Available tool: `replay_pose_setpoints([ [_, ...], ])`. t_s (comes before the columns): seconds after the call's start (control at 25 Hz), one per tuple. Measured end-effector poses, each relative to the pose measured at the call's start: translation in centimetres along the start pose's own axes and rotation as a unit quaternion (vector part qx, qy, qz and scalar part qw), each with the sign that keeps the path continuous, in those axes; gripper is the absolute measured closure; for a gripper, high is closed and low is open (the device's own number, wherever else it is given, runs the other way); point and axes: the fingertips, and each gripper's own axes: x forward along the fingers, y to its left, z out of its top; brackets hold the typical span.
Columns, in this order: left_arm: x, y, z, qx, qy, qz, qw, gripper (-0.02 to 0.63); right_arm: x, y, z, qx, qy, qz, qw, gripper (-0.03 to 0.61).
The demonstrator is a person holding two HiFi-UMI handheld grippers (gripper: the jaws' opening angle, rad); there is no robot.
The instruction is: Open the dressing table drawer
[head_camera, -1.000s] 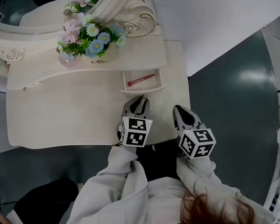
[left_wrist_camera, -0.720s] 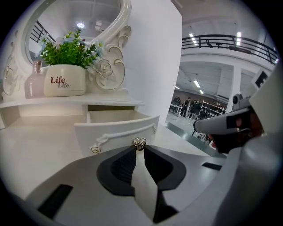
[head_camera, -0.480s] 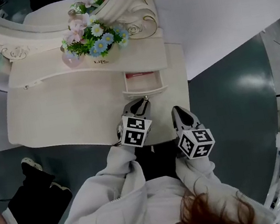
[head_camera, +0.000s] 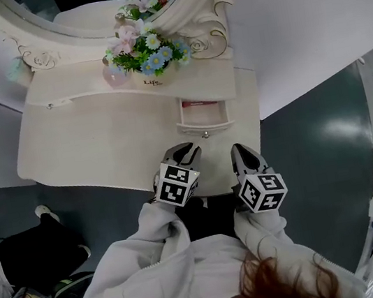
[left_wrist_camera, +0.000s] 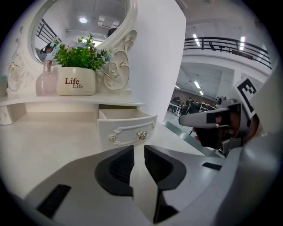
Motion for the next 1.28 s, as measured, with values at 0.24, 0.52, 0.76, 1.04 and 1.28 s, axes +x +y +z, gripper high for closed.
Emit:
replay_pose_setpoints([
  [0.24, -2.8, 1.5, 0.4, -0.019, -0.017, 0.015, 0.9996, 0.543, 0.2, 1.3, 1.2, -0.016, -0.011, 0.022, 1.0, 0.541],
  [0.52, -7.1, 3.0, 4.2, -0.02, -0.094, 0.052, 0.994, 0.571, -1.0, 1.8, 3.2, -0.021, -0.035, 0.036, 0.998, 0.541],
  [0.76, -12.1, 4.0, 9.2, 0.026, -0.235, 0.092, 0.9673, 0.595, -2.3, 2.6, 6.2, -0.079, -0.098, 0.043, 0.991, 0.541],
  [1.04, -12.4, 3.9, 10.5, 0.038, -0.264, 0.088, 0.9598, 0.597, -3.3, 1.4, 7.5, -0.097, -0.124, 0.021, 0.987, 0.543],
  [1.28, -10.9, 2.6, 10.7, 0.059, -0.248, 0.059, 0.9651, 0.598, -3.0, 1.1, 7.2, -0.098, -0.11, 0.034, 0.989, 0.541],
])
